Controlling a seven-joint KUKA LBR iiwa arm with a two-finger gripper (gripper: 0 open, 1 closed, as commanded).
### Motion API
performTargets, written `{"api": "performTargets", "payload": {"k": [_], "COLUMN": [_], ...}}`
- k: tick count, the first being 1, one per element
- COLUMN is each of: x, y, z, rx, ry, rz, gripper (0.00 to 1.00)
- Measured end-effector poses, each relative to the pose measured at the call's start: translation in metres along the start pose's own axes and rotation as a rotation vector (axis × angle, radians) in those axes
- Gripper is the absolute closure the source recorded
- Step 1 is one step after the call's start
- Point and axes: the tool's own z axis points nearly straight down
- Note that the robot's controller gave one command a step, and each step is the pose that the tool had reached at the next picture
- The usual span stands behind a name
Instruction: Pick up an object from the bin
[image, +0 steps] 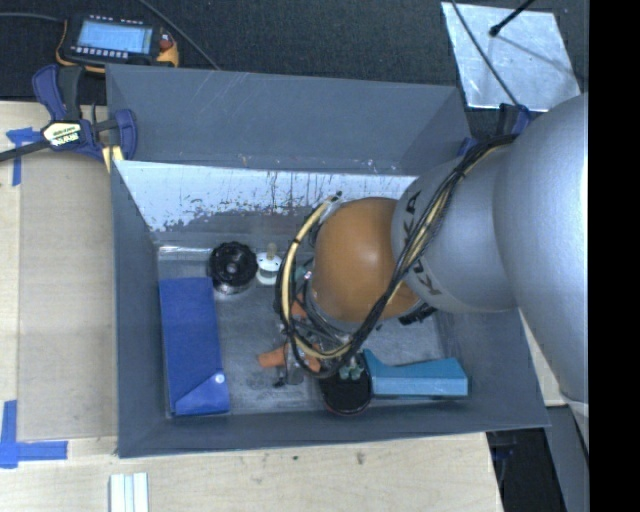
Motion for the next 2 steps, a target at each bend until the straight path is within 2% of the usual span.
{"api": "performTargets", "payload": {"k": [1,2], "x": [0.000,-0.009], "y": [0.000,-0.010], "z": [0.000,-0.037], "rx": [0.000,0.002], "ry": [0.000,0.004], "rz": [0.000,0.007], "gripper": [1.00,1.00]}}
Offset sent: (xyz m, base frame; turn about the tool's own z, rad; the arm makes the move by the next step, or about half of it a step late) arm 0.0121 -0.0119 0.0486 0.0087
